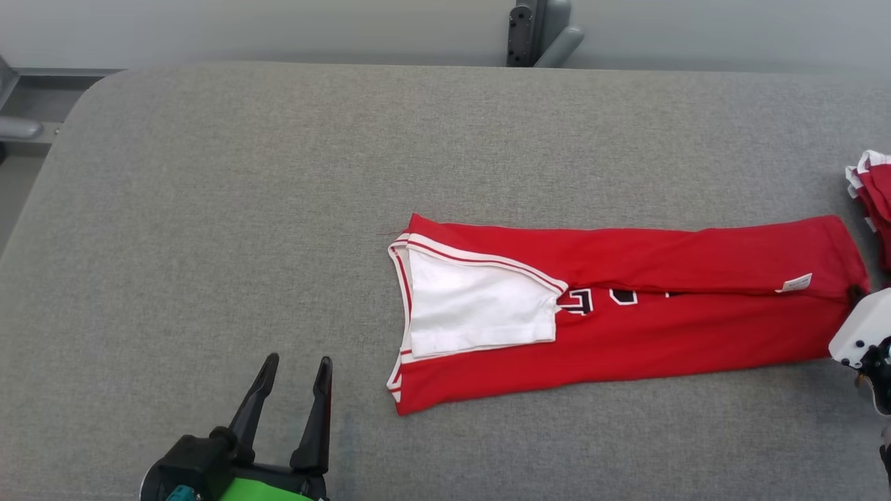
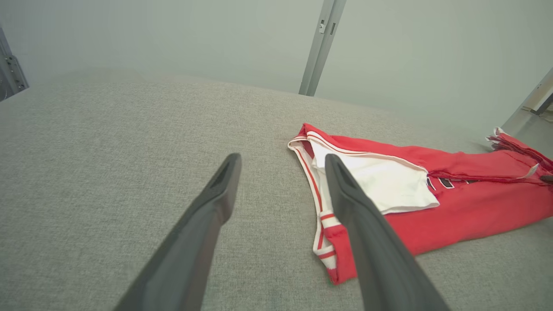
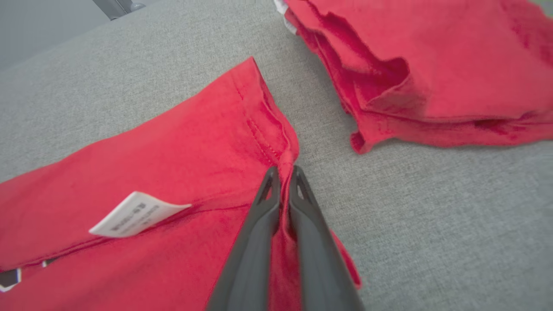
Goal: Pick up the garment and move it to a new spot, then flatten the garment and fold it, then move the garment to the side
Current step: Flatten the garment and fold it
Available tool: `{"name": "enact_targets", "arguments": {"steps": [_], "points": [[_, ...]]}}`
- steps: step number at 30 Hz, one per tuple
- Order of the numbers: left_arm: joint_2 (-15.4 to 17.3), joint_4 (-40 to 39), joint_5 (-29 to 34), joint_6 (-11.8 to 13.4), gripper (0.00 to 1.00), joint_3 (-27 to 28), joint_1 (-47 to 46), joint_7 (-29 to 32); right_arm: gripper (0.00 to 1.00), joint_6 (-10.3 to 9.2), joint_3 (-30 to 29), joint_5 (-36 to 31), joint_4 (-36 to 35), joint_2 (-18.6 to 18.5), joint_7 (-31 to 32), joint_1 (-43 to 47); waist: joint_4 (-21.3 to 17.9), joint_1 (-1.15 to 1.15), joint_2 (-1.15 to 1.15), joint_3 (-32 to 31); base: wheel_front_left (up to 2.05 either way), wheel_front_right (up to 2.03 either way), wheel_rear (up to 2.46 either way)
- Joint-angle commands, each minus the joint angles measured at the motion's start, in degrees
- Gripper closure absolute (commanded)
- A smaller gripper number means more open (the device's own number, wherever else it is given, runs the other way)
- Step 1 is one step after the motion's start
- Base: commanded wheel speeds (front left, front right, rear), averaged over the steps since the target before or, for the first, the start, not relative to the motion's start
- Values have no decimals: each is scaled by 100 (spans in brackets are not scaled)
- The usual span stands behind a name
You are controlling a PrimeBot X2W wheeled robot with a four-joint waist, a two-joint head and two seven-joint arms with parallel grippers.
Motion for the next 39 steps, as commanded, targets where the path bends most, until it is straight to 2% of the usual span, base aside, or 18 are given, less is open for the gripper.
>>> {"name": "enact_targets", "arguments": {"steps": [1, 5, 12, 17, 21, 25, 31, 39], "points": [[-14, 24, 86, -46, 0, 19, -71, -15, 100, -13, 86, -56, -177, -73, 101, 119, -122, 0, 0, 17, 0, 0, 0], [-33, 57, 92, -62, 0, 18, -83, -15, 100, -13, 276, 44, -596, -32, 322, 160, -209, 0, 0, 4, 0, 0, 0], [-84, 138, 93, -73, 0, -7, -92, -15, 100, -9, 1017, 444, -2111, 158, 963, 443, -271, 0, 0, -85, 0, 0, 0], [-130, 204, 90, -76, 0, -72, -97, -15, 100, -8, 1615, 563, -3304, 282, 1492, 597, -139, 0, 0, -195, 0, 0, 0], [-163, 260, 85, -87, 0, -110, -119, -15, 100, -8, 1987, 597, -3750, 390, 1693, 585, 50, 0, 0, -251, 0, 0, 0], [-183, 332, 93, -92, 0, -140, -137, -15, 100, -8, 2382, 626, -3872, 550, 1760, 462, 279, 0, 0, -293, 0, 0, 0], [-222, 446, 69, -115, 0, -194, -185, -15, 100, -8, 2967, 738, -3518, 898, 1659, 239, 742, 0, 0, -314, 0, 0, 0], [-275, 550, 20, -156, 0, -240, -241, -14, 100, -8, 3481, 822, -2947, 1096, 1491, 62, 1150, 0, 0, -255, 0, 0, 0]]}}
